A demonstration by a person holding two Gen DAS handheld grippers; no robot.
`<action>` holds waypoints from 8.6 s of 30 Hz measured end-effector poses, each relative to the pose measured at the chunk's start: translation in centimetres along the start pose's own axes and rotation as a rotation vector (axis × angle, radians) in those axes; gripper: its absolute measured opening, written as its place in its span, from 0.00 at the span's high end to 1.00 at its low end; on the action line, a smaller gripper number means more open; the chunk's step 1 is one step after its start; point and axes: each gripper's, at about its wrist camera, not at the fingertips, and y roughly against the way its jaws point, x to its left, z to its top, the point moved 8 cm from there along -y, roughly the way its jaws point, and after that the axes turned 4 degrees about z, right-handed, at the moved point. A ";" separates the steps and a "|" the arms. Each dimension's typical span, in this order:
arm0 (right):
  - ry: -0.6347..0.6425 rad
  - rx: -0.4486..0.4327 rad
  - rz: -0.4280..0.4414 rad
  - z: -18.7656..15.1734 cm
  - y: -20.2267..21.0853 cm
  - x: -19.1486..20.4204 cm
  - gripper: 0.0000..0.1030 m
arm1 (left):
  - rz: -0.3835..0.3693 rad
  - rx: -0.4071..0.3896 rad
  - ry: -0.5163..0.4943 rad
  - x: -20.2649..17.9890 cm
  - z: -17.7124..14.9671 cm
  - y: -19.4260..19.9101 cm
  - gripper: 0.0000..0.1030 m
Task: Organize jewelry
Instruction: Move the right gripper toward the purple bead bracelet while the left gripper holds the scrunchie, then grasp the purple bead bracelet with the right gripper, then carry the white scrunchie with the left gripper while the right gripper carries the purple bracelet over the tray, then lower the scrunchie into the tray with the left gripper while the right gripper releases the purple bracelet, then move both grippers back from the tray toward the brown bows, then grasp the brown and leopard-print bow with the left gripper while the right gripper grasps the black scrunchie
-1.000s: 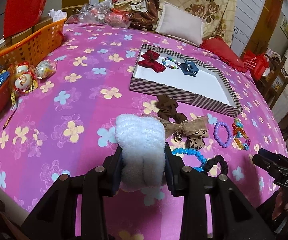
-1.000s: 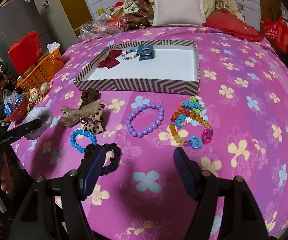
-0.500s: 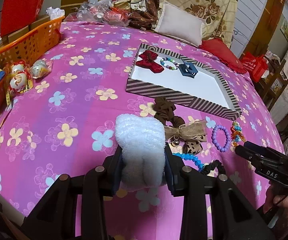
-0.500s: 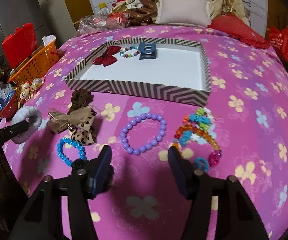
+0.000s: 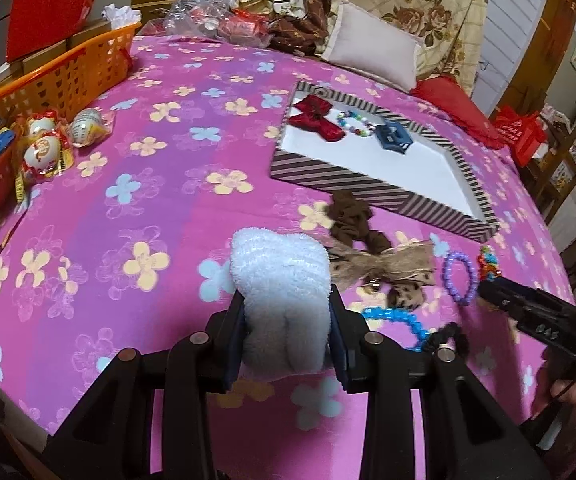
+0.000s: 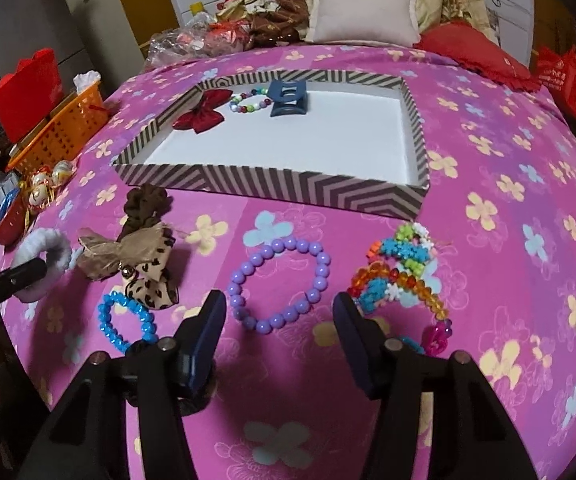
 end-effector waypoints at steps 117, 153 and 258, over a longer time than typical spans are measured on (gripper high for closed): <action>0.090 0.098 0.075 14.5 -13.5 1.4 0.91 | 0.083 0.040 -0.149 -5.1 13.1 -14.2 0.87; 0.121 -0.041 0.043 8.2 -1.7 2.4 0.37 | -0.008 -0.077 -0.091 -4.3 12.3 -5.6 0.58; 0.060 -0.043 0.000 -2.5 5.0 1.1 0.30 | -0.022 -0.013 -0.338 -7.9 0.5 -1.2 0.67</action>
